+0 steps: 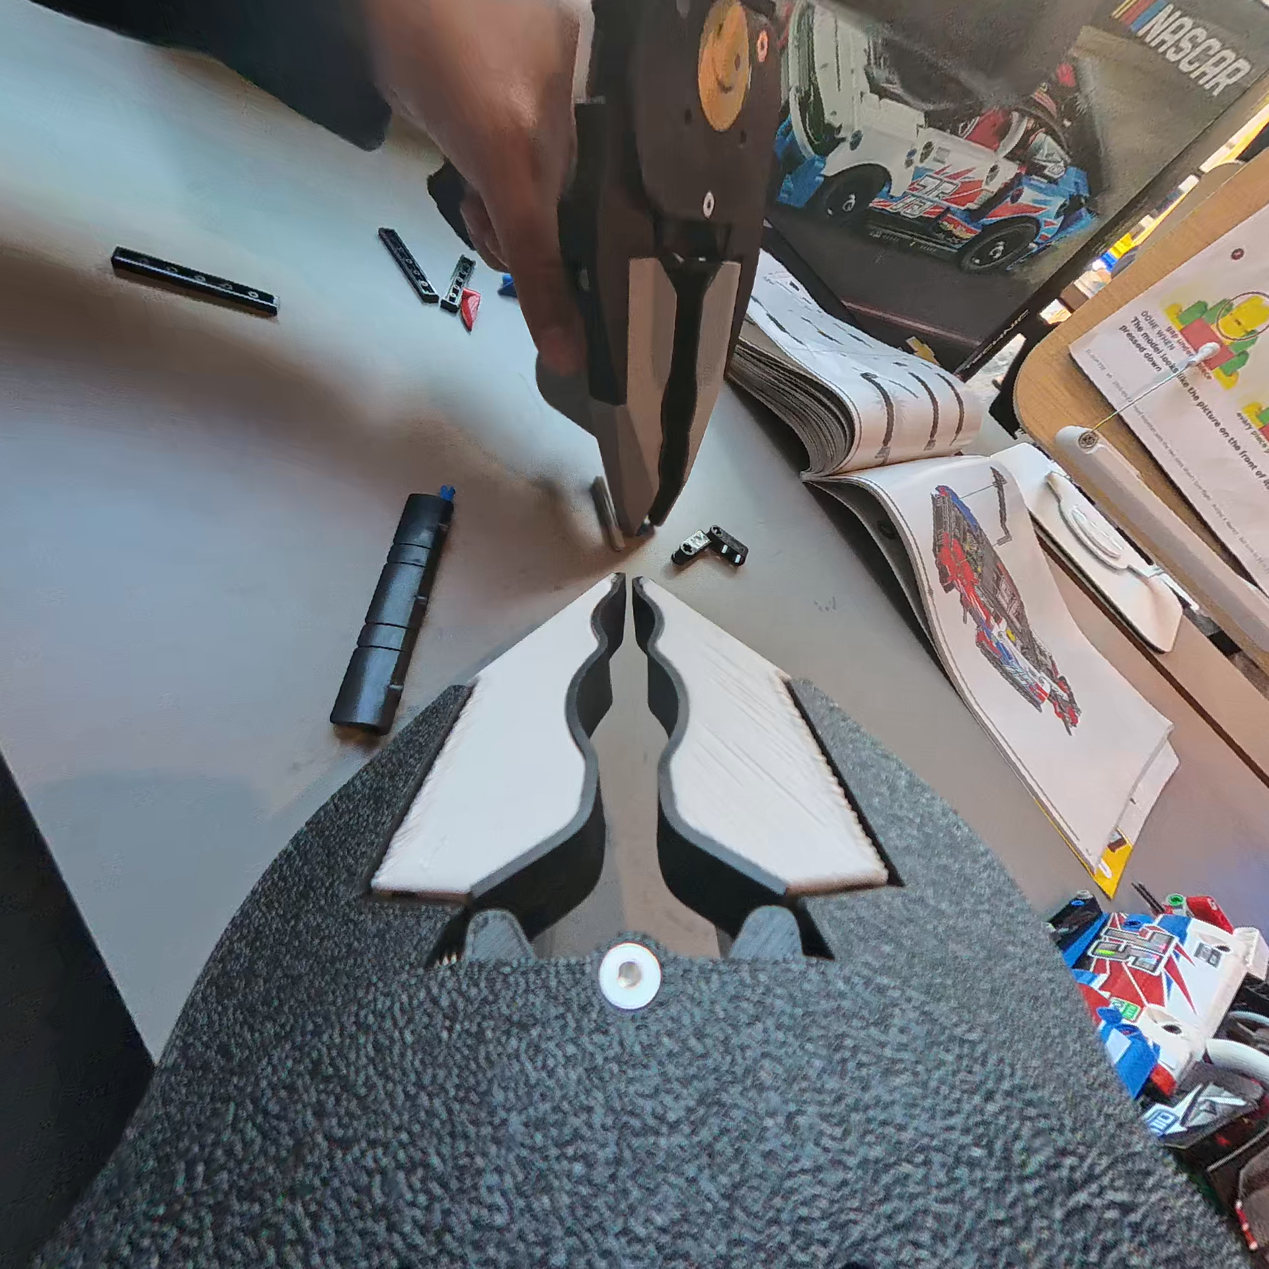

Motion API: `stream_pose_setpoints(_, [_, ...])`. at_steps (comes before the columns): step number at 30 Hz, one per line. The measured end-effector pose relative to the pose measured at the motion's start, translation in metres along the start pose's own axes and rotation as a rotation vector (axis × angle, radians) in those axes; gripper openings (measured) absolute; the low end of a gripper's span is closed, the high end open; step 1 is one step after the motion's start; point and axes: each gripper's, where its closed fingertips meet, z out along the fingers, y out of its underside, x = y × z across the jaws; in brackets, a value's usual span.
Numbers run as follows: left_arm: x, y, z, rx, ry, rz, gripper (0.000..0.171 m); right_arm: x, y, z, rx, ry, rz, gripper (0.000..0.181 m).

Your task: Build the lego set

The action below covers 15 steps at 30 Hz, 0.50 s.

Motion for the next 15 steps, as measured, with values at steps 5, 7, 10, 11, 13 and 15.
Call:
stream_pose_setpoints(5, [-0.002,-0.004,0.002,0.011,-0.007,-0.015,0.002,0.001,-0.003,-0.002,0.023,-0.001,0.01,0.0])
stream_pose_setpoints(7, [-0.003,-0.004,0.002,0.011,-0.027,-0.003,0.002,0.002,-0.004,-0.003,0.031,0.003,0.018,0.0])
stream_pose_setpoints(10, [0.001,-0.008,-0.005,0.06,-0.058,0.007,0.002,0.007,-0.005,-0.006,0.051,0.008,0.054,0.0])
stream_pose_setpoints(11, [0.01,-0.014,-0.01,0.102,-0.046,0.013,0.001,0.009,-0.006,-0.007,0.059,0.007,0.068,0.0])
stream_pose_setpoints(13, [0.039,-0.028,-0.019,0.19,0.01,0.062,0.002,0.014,-0.008,-0.014,0.089,0.012,0.095,0.0])
stream_pose_setpoints(15, [0.076,-0.038,-0.022,0.222,0.082,0.16,0.002,0.025,-0.005,-0.022,0.1,0.033,0.129,0.0])
